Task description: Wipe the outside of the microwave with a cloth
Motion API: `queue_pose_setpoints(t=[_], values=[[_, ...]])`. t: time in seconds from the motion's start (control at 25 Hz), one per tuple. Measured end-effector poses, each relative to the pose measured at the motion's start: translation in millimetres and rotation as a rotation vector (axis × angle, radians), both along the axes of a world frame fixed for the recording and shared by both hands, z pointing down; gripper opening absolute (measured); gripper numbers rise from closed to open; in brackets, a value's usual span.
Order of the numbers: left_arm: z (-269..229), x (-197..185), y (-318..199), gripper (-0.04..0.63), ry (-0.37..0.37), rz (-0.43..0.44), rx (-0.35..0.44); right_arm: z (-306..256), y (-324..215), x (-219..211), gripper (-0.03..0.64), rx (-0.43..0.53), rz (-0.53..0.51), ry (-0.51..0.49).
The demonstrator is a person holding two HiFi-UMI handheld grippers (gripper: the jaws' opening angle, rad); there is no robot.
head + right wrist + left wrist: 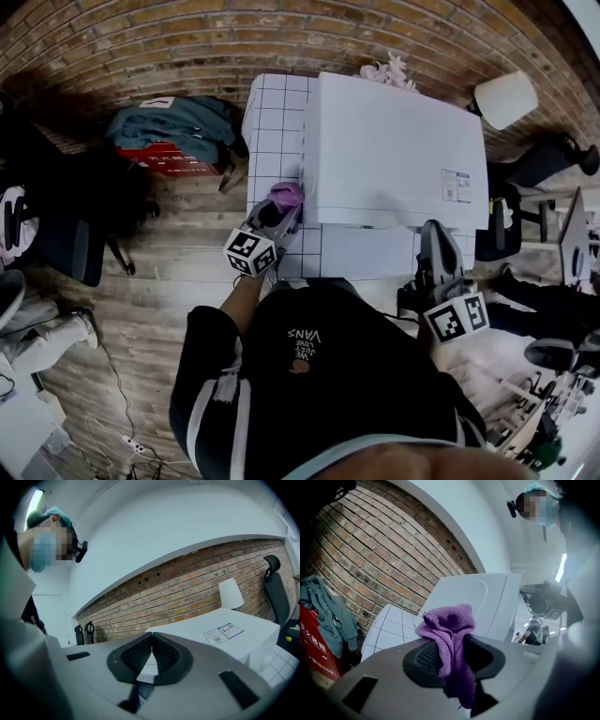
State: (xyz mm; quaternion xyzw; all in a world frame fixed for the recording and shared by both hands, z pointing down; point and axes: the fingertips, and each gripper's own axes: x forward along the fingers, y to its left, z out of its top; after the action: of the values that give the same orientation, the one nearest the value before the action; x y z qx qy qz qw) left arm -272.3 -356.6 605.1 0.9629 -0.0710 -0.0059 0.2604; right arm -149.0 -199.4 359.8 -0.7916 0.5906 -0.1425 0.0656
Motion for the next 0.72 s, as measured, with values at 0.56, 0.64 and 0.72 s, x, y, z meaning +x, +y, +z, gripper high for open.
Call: queue_pose_setpoints(t=[0.56, 0.64, 0.72], values=[[16.4, 95.9, -133.6, 0.129, -0.031, -0.070, 0.016, 1.3, 6.6, 58.5, 0.000, -0.037, 0.081, 0.006], [17.0, 108.4, -151.5, 0.129, -0.037, -0.086, 0.016, 2.1, 8.9, 67.6, 0.000, -0.043, 0.094, 0.006], [17.4, 119.2, -167.1, 0.129, -0.044, -0.101, 0.014, 3.3, 10.4, 76.2, 0.000, -0.048, 0.104, 0.005]])
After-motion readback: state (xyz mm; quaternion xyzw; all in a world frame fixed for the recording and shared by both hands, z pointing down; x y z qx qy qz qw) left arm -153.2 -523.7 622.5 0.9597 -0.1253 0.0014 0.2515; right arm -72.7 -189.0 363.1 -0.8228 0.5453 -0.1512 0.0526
